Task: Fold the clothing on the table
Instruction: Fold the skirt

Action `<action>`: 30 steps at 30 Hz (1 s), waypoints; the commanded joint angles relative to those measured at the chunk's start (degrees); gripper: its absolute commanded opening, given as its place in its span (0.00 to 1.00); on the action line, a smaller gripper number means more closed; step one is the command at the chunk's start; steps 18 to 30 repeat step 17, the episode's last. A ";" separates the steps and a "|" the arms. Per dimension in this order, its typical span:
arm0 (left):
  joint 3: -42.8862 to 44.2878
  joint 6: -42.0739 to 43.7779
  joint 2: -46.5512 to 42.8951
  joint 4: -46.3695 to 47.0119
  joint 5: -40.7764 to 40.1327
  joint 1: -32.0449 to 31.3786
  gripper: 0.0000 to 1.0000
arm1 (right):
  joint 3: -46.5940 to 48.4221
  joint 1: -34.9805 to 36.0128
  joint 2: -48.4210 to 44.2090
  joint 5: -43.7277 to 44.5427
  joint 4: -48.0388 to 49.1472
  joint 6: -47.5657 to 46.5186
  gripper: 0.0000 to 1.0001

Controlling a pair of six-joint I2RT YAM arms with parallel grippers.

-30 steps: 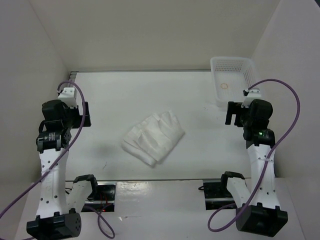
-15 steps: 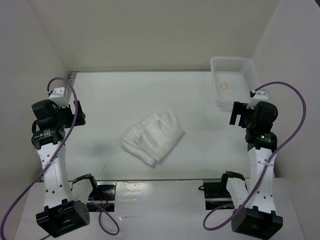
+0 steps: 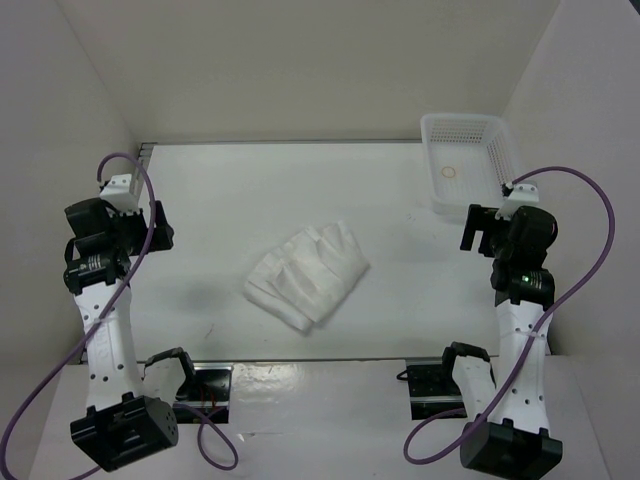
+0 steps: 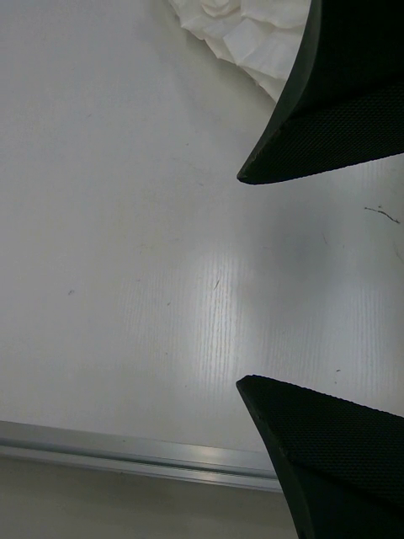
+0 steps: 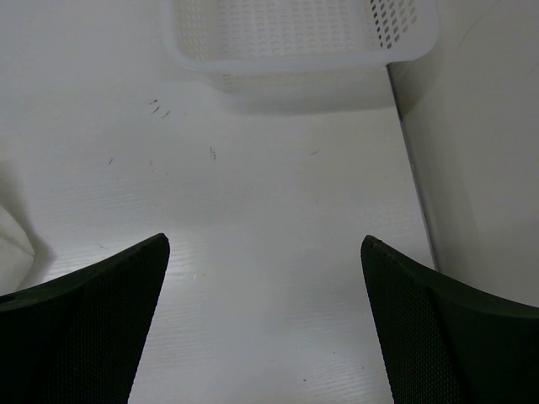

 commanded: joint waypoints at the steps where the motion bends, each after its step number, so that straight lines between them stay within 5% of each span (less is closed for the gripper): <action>1: -0.13 0.39 0.11 1.98 1.80 0.29 1.00 | -0.42 -0.38 -0.87 -0.45 3.18 -0.27 0.98; 30: -0.13 0.92 -0.41 1.98 2.33 0.29 1.00 | 0.19 -0.38 -0.17 0.60 3.18 0.34 0.98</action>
